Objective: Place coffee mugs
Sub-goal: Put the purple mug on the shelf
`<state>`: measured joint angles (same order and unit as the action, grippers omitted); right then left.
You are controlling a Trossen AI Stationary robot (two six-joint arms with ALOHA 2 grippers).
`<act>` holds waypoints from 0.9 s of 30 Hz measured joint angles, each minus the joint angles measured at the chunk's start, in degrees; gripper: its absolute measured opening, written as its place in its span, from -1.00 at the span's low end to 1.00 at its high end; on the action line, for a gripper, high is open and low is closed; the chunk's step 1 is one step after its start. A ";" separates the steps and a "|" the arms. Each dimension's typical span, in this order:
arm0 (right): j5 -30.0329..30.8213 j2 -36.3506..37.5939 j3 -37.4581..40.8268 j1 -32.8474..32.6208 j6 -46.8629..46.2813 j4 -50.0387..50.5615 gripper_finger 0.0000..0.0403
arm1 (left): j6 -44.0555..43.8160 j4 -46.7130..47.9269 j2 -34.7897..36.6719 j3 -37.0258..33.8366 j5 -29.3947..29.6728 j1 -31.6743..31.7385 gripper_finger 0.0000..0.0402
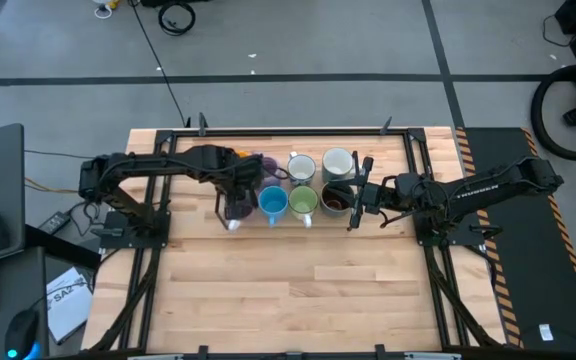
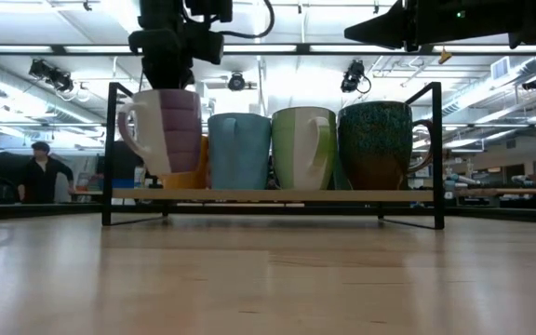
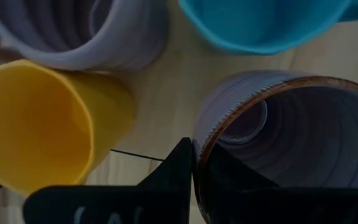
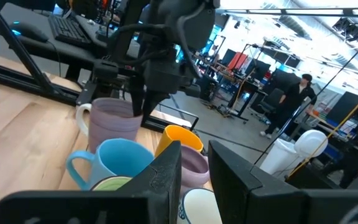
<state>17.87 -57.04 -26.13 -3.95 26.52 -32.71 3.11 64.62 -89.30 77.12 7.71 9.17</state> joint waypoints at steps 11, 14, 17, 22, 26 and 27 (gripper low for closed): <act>-0.01 -0.02 0.00 -0.04 -0.90 0.22 -0.57 | -2.45 -0.02 -1.66 -0.09 -1.75 1.06 -0.87; -0.04 -0.02 0.00 -0.04 -1.00 0.27 -0.57 | -2.55 0.41 -3.49 -0.09 -1.77 0.83 -0.87; -0.26 -0.02 0.00 -0.04 -1.09 0.33 -0.57 | -2.47 0.81 -4.35 -0.03 -2.00 0.85 -0.87; -0.66 -0.02 0.00 -0.04 -1.09 0.33 -0.57 | -2.42 0.80 -4.46 0.00 -1.77 1.00 -0.86; -1.09 -0.02 0.00 -0.04 -1.09 0.31 -0.57 | -1.92 0.78 -4.46 -0.02 -1.19 1.05 -0.84; -1.09 -0.02 0.00 -0.04 -1.09 0.31 -0.57 | -1.63 0.71 -4.48 -0.02 -0.79 1.05 -0.83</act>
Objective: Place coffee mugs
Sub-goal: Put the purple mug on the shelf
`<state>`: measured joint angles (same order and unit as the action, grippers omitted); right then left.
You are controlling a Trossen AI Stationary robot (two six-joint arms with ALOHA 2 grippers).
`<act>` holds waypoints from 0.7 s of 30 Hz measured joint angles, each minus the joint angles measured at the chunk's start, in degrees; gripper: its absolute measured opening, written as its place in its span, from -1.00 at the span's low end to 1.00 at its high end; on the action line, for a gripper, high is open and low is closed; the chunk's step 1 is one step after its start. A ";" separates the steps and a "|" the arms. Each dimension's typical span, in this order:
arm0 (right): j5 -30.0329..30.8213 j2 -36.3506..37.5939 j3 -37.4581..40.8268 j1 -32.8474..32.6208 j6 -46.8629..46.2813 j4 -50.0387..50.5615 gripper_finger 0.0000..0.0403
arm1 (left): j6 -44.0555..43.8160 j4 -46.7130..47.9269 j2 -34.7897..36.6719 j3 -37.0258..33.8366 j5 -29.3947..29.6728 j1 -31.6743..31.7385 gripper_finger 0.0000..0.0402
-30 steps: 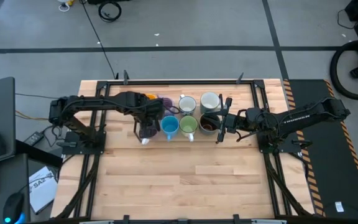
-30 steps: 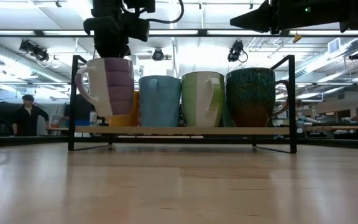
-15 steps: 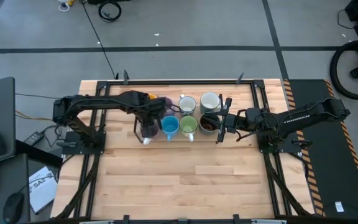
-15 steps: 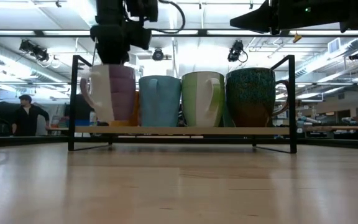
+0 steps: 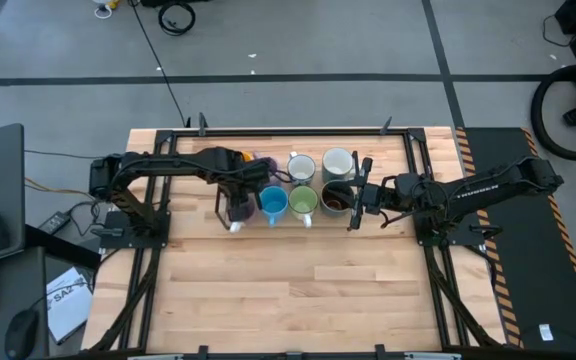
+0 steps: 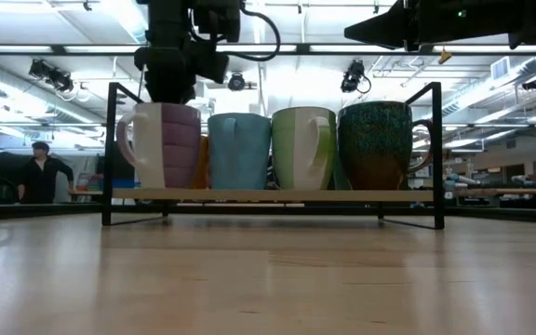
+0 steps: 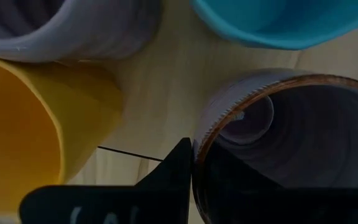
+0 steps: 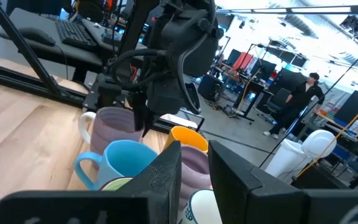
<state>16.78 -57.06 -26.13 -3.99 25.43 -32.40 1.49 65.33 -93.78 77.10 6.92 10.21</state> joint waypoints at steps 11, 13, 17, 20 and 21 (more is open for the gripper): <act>0.00 0.00 0.00 0.00 -0.02 -0.01 -0.57 | 0.27 -0.67 0.00 0.00 2.21 0.00 -0.80; 0.00 0.00 0.00 0.00 0.00 -0.02 -0.57 | 0.25 -0.67 0.00 0.00 2.32 0.00 -0.80; 0.00 0.00 0.00 0.00 0.00 -0.02 -0.57 | 0.24 -0.71 0.00 0.00 2.49 -0.07 -0.80; 0.00 0.00 0.00 0.00 -0.02 -0.02 -0.57 | 0.23 -0.71 0.00 0.00 2.54 -0.50 -0.80; 0.00 0.00 0.00 0.00 -0.01 -0.02 -0.57 | 0.21 -0.73 0.00 0.00 2.69 -0.65 -0.80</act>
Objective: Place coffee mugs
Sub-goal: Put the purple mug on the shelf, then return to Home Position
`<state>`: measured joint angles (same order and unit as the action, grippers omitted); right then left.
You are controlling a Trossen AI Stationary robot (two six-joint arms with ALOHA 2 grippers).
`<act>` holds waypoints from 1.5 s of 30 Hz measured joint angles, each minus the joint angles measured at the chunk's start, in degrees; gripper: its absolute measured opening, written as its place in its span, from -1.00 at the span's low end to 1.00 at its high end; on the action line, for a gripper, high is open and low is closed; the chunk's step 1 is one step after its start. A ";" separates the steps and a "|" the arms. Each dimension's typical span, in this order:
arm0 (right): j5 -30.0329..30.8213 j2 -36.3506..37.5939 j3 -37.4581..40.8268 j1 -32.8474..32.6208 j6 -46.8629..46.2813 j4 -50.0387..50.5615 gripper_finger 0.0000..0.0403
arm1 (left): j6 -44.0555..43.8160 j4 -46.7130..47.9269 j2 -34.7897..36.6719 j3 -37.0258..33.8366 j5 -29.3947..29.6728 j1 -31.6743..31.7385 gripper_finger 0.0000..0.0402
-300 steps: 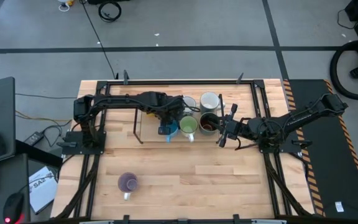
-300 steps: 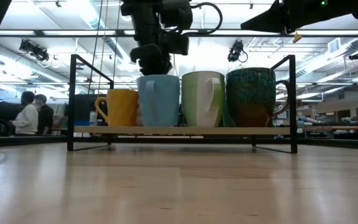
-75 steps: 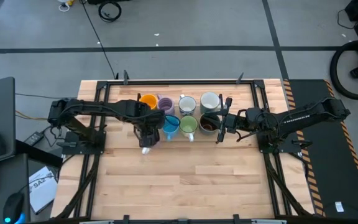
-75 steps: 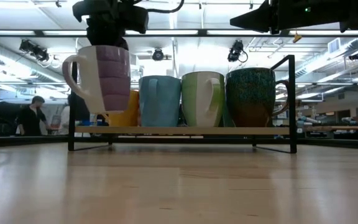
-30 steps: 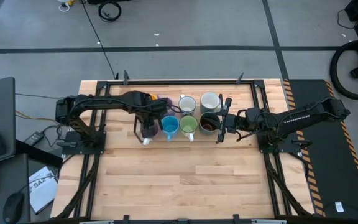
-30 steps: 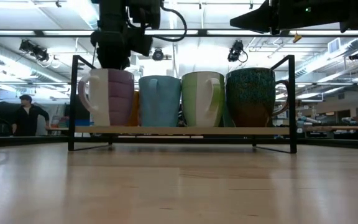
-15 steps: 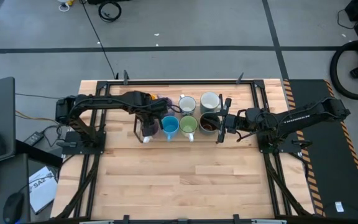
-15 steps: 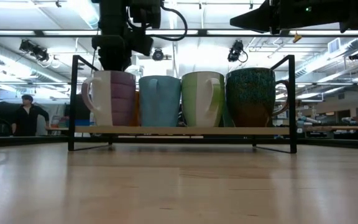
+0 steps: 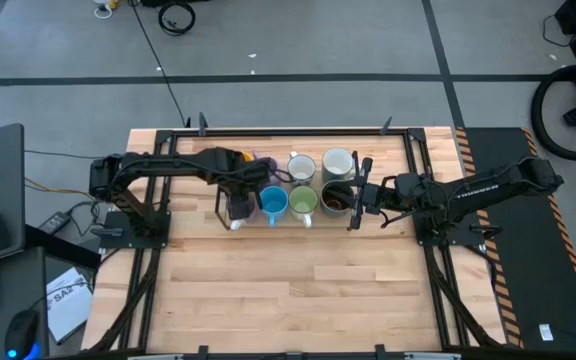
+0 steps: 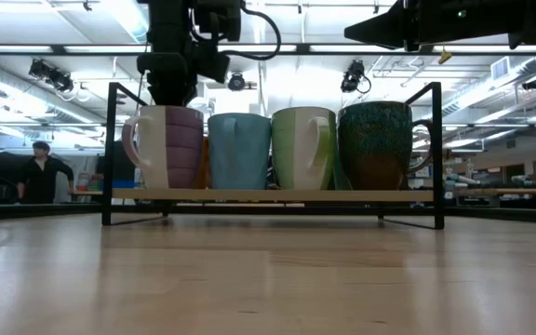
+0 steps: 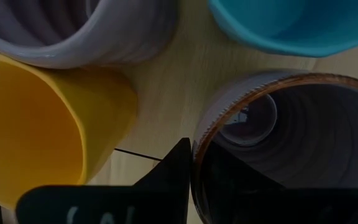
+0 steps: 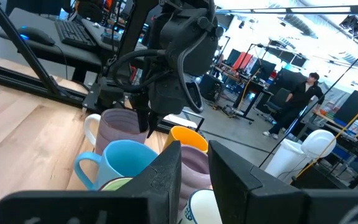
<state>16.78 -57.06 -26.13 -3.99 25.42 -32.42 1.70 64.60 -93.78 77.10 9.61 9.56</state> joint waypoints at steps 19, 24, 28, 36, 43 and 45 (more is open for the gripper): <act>0.00 0.00 0.00 0.00 0.00 0.00 -0.57 | -0.77 1.28 -0.11 0.93 1.68 -0.81 -0.47; 0.00 0.00 0.00 -0.01 0.00 -0.01 -0.57 | -0.76 3.07 -0.11 5.74 1.96 -0.81 -0.44; 0.00 0.00 0.00 -0.01 -0.07 0.03 -0.57 | -0.55 4.90 -0.09 10.45 2.75 -0.83 -0.44; 0.03 1.10 0.00 -0.01 -2.61 2.17 -0.57 | 0.72 1.68 1.53 15.91 4.07 -2.52 -0.44; -1.18 7.65 2.30 -0.04 -5.34 3.87 -0.68 | -0.87 -8.02 12.07 4.83 9.64 -6.72 -0.44; -1.24 10.28 4.46 -0.02 -5.05 1.61 -0.73 | -2.73 -10.78 16.31 1.47 9.73 -7.44 -0.44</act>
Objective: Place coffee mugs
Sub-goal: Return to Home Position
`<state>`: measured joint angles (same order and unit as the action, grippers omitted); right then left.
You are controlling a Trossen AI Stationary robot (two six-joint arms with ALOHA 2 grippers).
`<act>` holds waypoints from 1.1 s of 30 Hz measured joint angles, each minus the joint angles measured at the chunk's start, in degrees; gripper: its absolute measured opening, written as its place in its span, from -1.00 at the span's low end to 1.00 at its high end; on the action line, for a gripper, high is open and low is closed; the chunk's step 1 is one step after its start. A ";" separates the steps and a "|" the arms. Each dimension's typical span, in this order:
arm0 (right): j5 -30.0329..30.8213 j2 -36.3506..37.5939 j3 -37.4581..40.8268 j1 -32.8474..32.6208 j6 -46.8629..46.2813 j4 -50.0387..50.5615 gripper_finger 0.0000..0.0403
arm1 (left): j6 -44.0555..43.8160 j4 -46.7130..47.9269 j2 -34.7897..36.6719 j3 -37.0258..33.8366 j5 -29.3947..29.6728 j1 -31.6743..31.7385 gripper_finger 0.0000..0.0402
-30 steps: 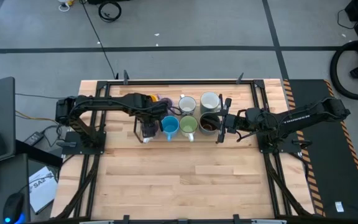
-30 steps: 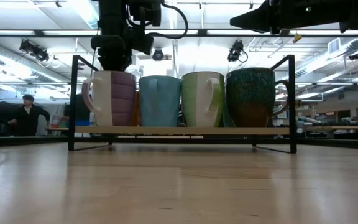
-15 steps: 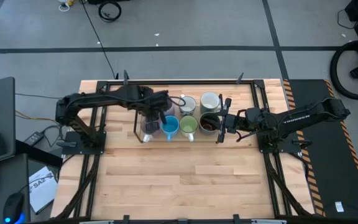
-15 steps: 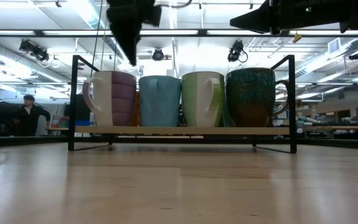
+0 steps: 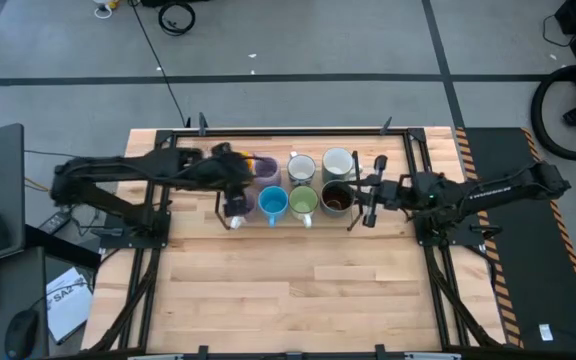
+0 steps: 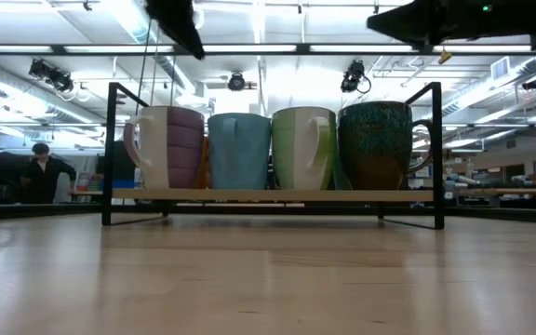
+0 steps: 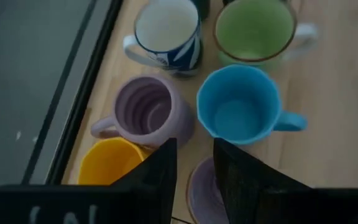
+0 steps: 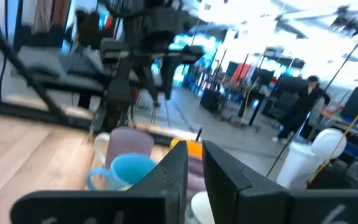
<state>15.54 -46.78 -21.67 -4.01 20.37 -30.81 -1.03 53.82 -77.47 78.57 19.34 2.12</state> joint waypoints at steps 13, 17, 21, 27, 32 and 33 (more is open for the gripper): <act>0.89 14.60 7.90 -0.01 -0.54 -1.70 -0.92 | -4.03 -19.70 24.08 -21.30 0.51 -4.00 -0.44; 3.68 18.95 10.31 -0.01 -2.55 -1.14 -0.94 | -3.66 -23.24 30.08 -26.95 1.32 -4.20 -0.44; 4.05 23.98 12.64 0.01 -5.82 0.36 -0.94 | -2.33 -28.17 36.34 -32.94 2.23 -4.38 -0.44; 4.33 31.23 15.24 0.02 -10.01 4.89 -0.92 | -0.06 -35.99 45.29 -42.17 2.53 -4.32 -0.44; 4.81 36.69 17.64 -0.01 -11.23 8.36 -0.93 | 0.47 -42.01 52.45 -49.12 2.49 -4.36 -0.44; 5.03 37.64 18.08 -0.01 -11.25 8.58 -0.94 | 1.21 -43.08 53.80 -50.37 2.49 -4.36 -0.44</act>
<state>20.57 -9.14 -3.59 -4.01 9.12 -22.24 0.18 10.74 -23.67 28.20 21.83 -2.24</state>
